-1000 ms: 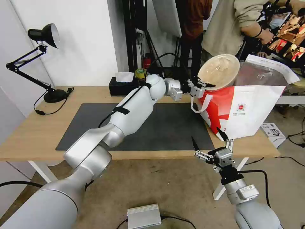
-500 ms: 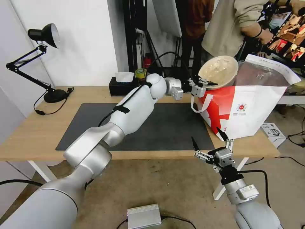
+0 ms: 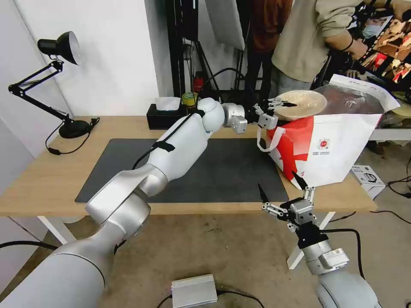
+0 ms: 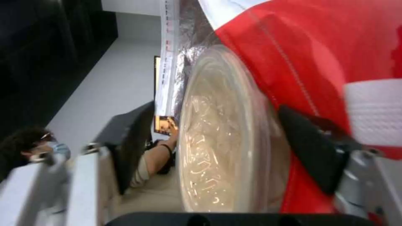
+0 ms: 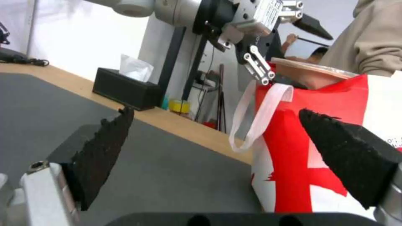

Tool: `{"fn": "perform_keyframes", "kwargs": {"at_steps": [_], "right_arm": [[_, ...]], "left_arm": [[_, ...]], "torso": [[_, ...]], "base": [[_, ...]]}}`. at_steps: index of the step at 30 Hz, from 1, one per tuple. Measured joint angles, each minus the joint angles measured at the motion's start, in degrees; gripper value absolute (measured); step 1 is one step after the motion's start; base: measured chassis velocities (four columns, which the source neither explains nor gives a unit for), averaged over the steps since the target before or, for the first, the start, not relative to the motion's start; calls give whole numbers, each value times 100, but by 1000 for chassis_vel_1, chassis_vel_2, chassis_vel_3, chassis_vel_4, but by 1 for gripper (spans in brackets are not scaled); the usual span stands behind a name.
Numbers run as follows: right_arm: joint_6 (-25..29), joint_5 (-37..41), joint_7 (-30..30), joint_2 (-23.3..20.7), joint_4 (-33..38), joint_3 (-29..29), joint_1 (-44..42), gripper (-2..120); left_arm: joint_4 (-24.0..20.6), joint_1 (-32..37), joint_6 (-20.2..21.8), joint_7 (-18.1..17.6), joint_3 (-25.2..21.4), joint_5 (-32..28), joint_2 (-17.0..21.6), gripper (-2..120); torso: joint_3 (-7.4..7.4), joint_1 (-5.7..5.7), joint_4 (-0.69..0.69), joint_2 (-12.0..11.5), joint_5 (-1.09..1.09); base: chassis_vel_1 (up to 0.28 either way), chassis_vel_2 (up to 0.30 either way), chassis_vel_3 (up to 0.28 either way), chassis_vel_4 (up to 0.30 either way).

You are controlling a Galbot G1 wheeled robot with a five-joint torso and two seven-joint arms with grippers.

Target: Pick up the trash from the table and place it into the takeout bag.

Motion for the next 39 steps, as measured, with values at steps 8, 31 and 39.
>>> {"fn": "perform_keyframes", "kwargs": {"at_steps": [8, 31, 39], "right_arm": [[0, 0, 0, 0, 0, 0, 0, 100], [0, 0, 0, -1, 0, 0, 0, 100], [0, 0, 0, 0, 0, 0, 0, 100]], "left_arm": [[1, -11, 9, -45, -14, 0, 0, 100], [-33, -83, 9, -1226, -72, 193, -1, 100], [-55, -85, 16, -1697, -144, 323, -2, 100]], "torso": [[0, 0, 0, 0, 0], [0, 0, 0, 0, 0], [0, 0, 0, 0, 0]], "base": [[0, 0, 0, 0], [0, 0, 0, 0], [0, 0, 0, 0]]}}
